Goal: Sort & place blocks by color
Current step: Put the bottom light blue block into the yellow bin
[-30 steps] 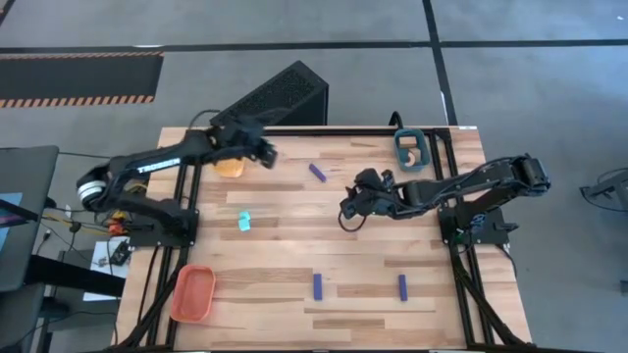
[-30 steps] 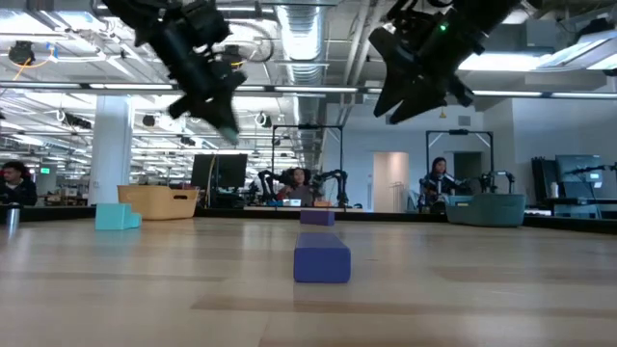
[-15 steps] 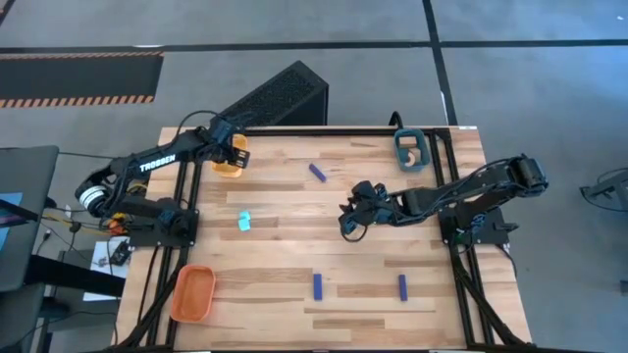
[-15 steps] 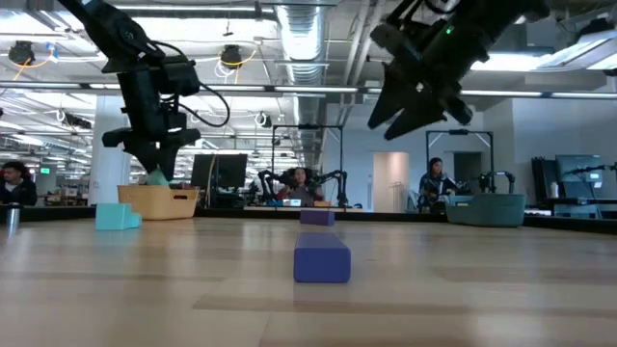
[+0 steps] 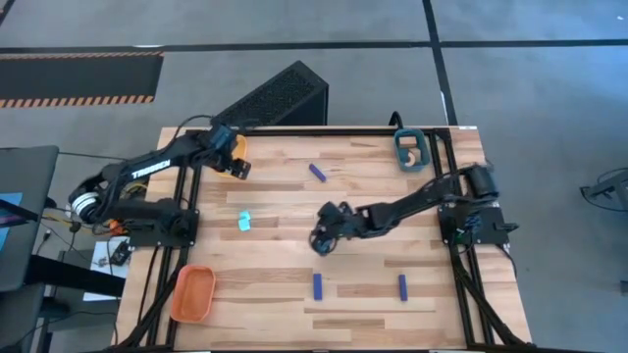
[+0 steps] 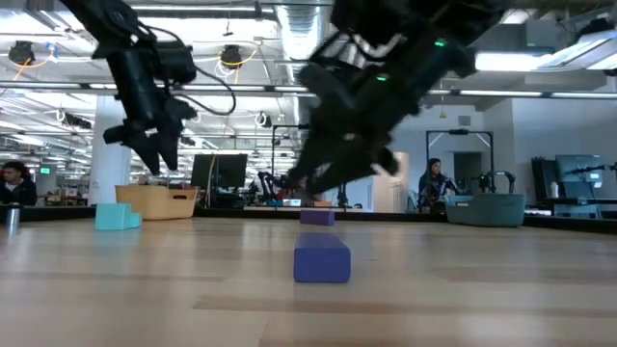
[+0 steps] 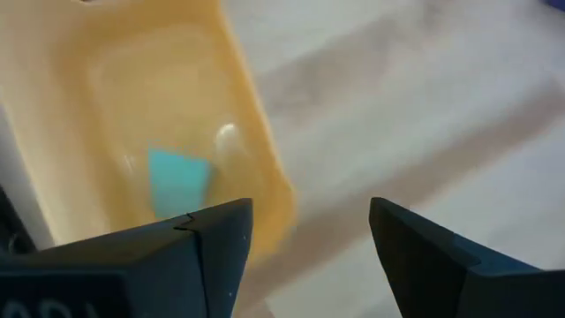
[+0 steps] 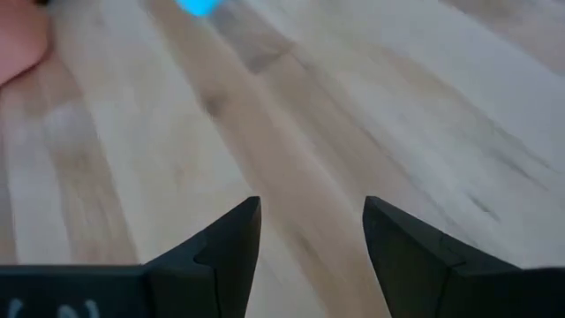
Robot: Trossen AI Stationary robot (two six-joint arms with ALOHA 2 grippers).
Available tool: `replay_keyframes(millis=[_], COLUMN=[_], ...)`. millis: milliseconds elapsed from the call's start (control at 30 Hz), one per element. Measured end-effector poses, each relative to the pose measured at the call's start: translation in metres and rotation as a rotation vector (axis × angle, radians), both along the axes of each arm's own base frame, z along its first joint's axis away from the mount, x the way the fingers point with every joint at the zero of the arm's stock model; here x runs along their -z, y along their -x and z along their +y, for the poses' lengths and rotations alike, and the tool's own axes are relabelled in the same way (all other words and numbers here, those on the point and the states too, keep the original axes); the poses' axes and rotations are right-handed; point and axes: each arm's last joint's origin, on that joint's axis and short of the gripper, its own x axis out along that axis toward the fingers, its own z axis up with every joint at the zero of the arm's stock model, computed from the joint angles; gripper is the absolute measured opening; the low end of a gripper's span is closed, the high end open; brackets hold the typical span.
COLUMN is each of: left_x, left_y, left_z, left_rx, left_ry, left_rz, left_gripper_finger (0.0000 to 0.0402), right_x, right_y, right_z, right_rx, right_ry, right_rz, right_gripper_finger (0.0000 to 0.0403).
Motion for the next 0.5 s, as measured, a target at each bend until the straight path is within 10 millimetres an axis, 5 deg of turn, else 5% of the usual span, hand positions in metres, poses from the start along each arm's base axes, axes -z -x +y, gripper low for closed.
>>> replay_keyframes(millis=[233,500], left_x=[-0.033,-0.056], left_y=[0.001,0.015], left_z=[-0.046,-0.086], left_rx=[0.052,0.024], left_ry=[-0.049,-0.142], left_rz=[-0.166,-0.292], left_gripper_finger=[0.0194,0.0189], right_x=[-0.011,-0.011], right_y=[-0.067,-0.143], right_z=[0.010,-0.005], right_rx=[-0.164,-0.252], right_ry=[0.180,0.370], right_rz=[-0.056,-0.075], right_gripper_finger=[0.0228,0.0257])
